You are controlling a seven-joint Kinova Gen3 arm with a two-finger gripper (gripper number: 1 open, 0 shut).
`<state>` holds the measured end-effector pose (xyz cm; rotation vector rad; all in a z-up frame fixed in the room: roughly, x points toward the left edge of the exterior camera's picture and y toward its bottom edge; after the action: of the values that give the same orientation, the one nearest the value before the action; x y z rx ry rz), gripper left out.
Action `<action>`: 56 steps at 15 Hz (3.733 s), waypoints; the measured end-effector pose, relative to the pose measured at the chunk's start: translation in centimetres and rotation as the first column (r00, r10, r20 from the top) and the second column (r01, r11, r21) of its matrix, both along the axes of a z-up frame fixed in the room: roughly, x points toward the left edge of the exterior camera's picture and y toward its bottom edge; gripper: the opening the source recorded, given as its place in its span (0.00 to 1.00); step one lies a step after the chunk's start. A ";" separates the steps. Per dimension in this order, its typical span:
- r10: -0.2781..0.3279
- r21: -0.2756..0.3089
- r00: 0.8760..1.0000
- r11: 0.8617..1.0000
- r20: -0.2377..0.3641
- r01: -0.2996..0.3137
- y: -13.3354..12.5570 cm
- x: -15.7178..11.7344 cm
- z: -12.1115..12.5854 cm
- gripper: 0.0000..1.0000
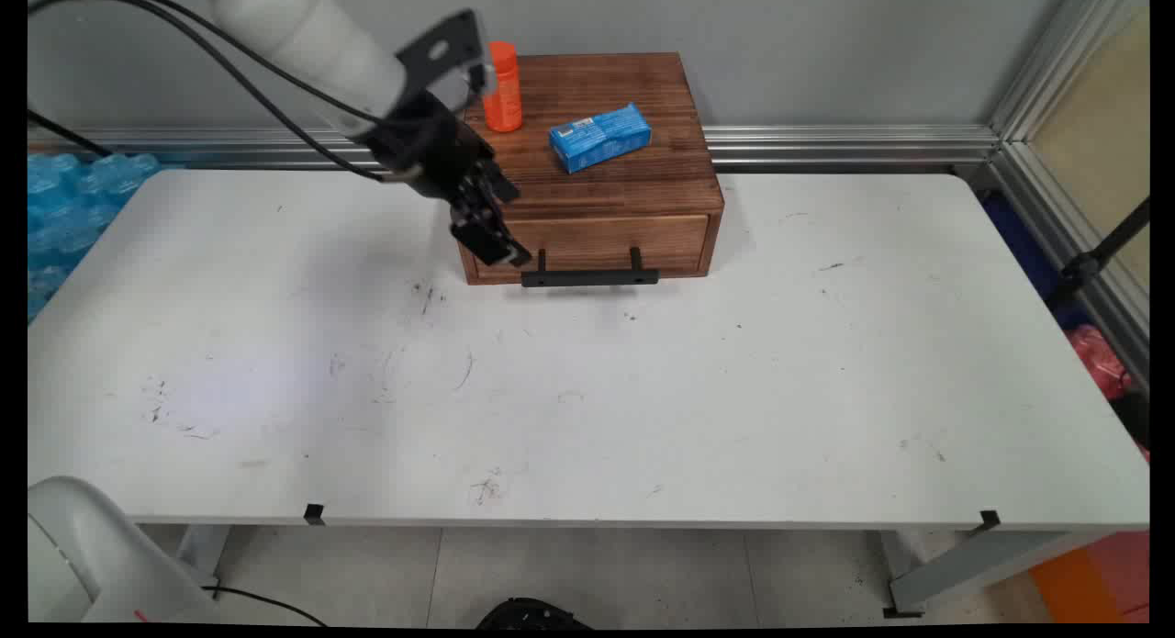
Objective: Open the drawer
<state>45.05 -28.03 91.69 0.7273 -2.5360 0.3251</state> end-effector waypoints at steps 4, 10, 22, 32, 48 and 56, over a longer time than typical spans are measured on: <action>-0.024 0.000 0.999 1.000 0.027 0.024 -1.7 -2.7 -2.4 1.00; -0.053 0.009 0.996 0.999 0.072 0.052 -3.7 -5.6 -5.7 1.00; -0.110 0.040 0.982 0.994 0.151 0.106 -6.0 -9.0 -10.8 1.00; -0.126 0.072 0.975 0.991 0.184 0.115 -7.0 -10.6 -13.3 1.00; -0.123 0.133 0.977 0.986 0.175 0.101 -3.7 -12.8 -13.2 1.00; -0.130 0.155 0.977 0.982 0.167 0.105 -1.0 -13.9 -13.0 1.00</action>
<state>31.18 -29.02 78.66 0.6216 -2.7812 0.1716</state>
